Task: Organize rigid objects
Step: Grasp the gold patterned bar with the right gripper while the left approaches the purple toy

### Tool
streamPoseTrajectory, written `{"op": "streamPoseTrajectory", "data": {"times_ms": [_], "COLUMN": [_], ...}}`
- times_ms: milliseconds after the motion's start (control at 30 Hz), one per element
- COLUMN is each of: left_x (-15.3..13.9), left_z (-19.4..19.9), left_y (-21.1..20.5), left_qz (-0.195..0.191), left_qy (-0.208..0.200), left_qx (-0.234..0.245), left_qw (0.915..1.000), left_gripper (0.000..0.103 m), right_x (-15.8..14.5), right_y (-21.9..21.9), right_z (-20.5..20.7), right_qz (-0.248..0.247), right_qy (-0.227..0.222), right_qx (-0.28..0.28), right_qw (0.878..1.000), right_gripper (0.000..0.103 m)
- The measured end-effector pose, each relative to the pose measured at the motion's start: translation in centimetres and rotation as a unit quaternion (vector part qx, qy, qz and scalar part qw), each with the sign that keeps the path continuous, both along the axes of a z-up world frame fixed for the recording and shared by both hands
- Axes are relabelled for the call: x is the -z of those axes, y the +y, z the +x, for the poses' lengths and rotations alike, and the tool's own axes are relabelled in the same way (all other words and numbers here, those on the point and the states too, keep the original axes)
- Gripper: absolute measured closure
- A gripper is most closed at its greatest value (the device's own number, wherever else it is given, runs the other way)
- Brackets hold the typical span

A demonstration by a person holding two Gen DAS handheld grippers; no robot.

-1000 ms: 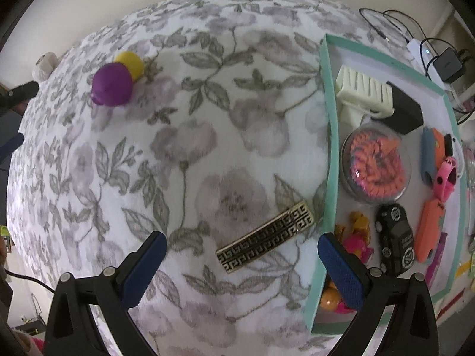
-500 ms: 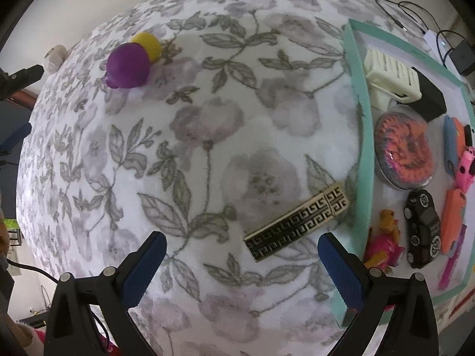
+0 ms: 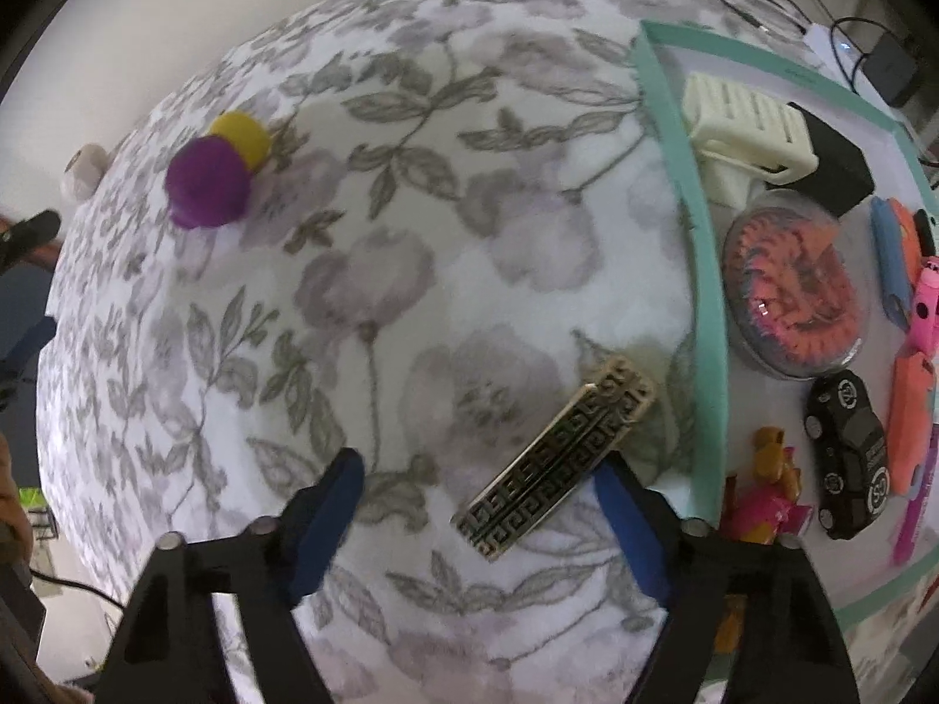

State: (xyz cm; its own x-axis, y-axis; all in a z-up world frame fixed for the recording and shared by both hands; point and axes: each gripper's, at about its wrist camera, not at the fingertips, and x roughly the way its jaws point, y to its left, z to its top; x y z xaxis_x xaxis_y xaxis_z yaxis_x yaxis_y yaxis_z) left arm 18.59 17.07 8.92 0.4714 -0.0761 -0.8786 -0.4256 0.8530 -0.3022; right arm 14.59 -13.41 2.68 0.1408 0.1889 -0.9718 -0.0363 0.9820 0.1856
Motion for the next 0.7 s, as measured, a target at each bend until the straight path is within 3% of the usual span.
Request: {"op": "streamPoseTrajectory", "data": {"times_ms": [133,367,700], "left_x": [0.5,1.5,2.9], "left_z": [0.3,0.9,2.1], "left_y": [-0.3,-1.1,-2.8], "left_qz": [-0.007,-0.019,-0.006], "left_qy": [0.004,0.012,0.025], "left_qx": [0.007,0.016,0.036], "left_qw": [0.9999,0.9996,0.999], "left_gripper": [0.0,0.0,0.0], "right_x": [-0.4,-0.9,-0.2], "right_y": [-0.4,-0.4,1.7], "right_z": [0.6,1.5,3.3], "right_qz": [-0.019,-0.039,-0.061], "right_qy": [-0.022,-0.044,-0.064], "right_qx": [-0.003,-0.014,-0.041], "right_qw": [1.0,0.998,0.995], "right_gripper": [0.051,0.073,0.08]}}
